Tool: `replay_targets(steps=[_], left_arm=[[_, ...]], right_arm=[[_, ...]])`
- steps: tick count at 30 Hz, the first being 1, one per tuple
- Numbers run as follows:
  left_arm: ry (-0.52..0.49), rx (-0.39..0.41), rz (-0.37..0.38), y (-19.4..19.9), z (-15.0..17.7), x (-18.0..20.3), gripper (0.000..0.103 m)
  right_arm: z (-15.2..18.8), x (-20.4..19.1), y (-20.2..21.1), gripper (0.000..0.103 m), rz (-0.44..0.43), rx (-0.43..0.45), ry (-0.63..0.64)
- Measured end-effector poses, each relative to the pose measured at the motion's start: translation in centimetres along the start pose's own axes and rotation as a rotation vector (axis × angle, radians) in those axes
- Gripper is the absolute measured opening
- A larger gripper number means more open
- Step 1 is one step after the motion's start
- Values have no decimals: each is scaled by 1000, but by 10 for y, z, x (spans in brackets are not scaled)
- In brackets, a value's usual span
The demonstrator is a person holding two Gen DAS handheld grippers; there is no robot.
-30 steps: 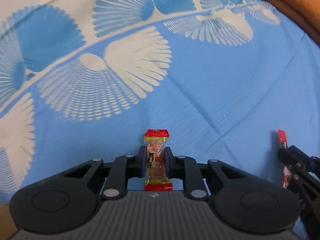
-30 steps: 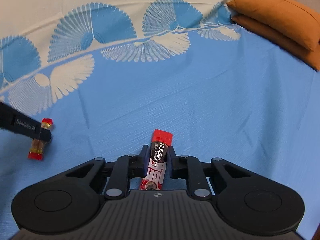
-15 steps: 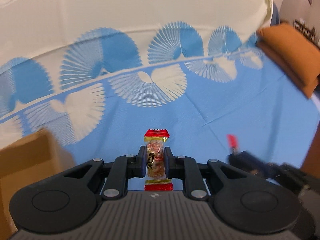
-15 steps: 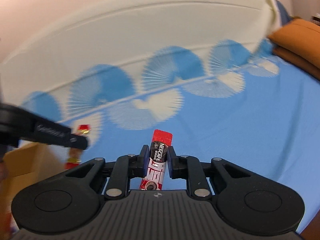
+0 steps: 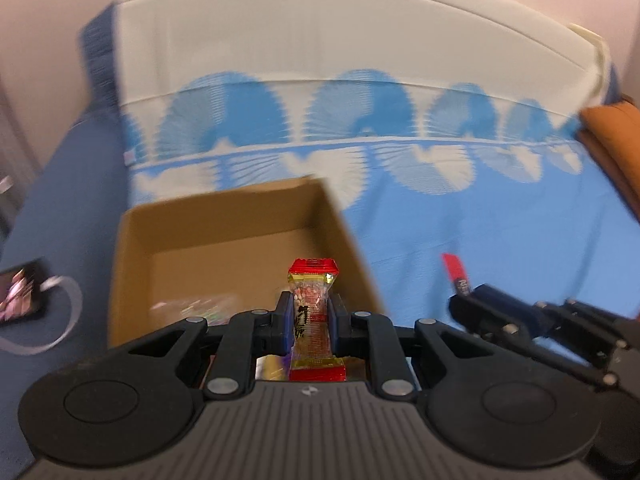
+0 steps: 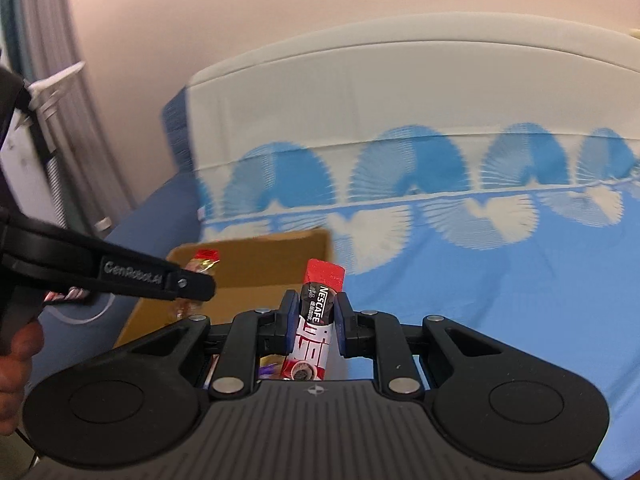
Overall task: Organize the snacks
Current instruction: 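Lift the red candy and Nescafe stick and carry both over the box, then lower both held snacks into the box and open both grippers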
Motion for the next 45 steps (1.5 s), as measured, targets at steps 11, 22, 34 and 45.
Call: replay_targets(steps=[11, 22, 34, 45], left_arm=[[98, -26, -64, -11, 36, -69, 19], [122, -90, -89, -54, 32, -80, 19], [149, -144, -86, -86, 33, -88, 19], [176, -175, -88, -104, 31, -96, 19]], right_arm=[[0, -60, -25, 21, -26, -66, 95], [-1, -63, -63, 21, 1, -133, 107], [2, -61, -93, 21, 9, -188, 103], [3, -57, -111, 21, 21, -223, 96]])
Point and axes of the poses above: each gripper's, at about its wrist camera, not at the fingertips, and y roughly against the way its jaws point, x to its right, z to its underside, the point moved 4 cm from there along -y, roughly the way its jaws point, and after that the axes turned 14 degrees about -x, right-handed, at the moved point
